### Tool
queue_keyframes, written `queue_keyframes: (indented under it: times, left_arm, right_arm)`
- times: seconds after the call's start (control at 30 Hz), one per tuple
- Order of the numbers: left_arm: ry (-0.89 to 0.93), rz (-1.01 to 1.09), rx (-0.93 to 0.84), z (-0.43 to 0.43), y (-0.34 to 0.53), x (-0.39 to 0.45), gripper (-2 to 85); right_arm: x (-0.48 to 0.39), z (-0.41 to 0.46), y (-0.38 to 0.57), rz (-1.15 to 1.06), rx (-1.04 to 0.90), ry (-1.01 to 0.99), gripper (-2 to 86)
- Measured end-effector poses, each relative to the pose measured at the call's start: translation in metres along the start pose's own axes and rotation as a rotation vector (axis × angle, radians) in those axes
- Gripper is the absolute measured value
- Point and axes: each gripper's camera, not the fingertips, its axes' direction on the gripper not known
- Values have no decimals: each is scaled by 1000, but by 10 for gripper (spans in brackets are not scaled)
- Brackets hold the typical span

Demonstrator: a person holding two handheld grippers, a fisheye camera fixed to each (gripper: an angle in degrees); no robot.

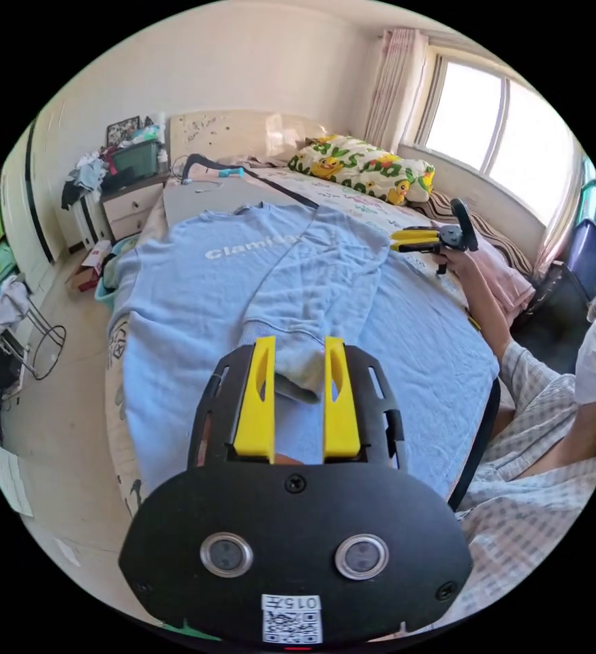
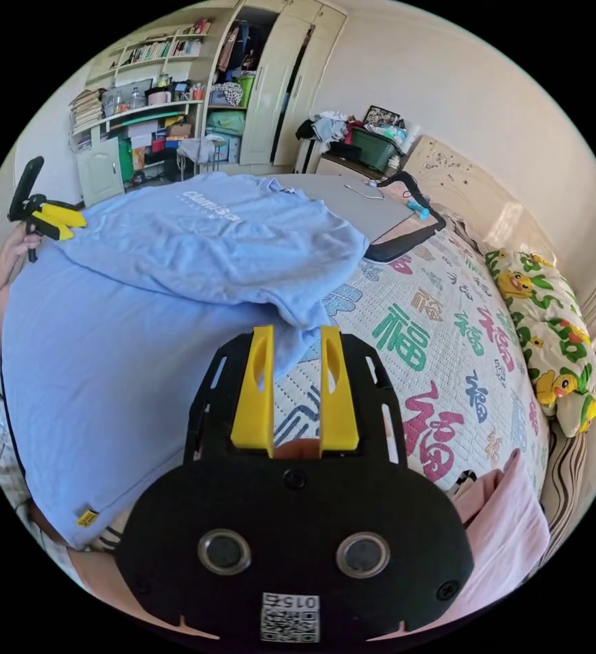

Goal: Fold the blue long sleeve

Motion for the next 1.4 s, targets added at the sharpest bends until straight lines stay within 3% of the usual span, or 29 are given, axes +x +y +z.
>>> queue_keyframes:
  times: [0.13,0.3,0.37,0.57,0.67,0.77,1.0,1.17,1.4]
  left_arm:
    - [-33,45,22,-5,-1,13,42]
    - [-76,66,179,-57,28,50,12]
    - [-141,75,204,-67,43,67,10]
    - [-120,113,98,-36,57,90,5]
    - [-100,95,135,-40,61,95,5]
    - [-113,69,182,-49,66,104,4]
    - [-184,107,130,-25,63,145,4]
    - [-202,134,82,-2,59,169,4]
    - [-96,81,47,14,72,182,8]
  right_arm:
    - [5,0,-8,16,23,4,103]
    - [2,12,-22,49,14,189,95]
    - [6,11,-23,84,29,261,31]
    - [19,1,-22,80,91,97,5]
    - [14,-1,-27,3,111,18,77]
    - [7,12,-35,-39,49,98,95]
    - [17,33,-53,33,-40,226,47]
    - [60,22,-47,159,-50,47,38]
    - [86,23,-34,233,-95,3,60]
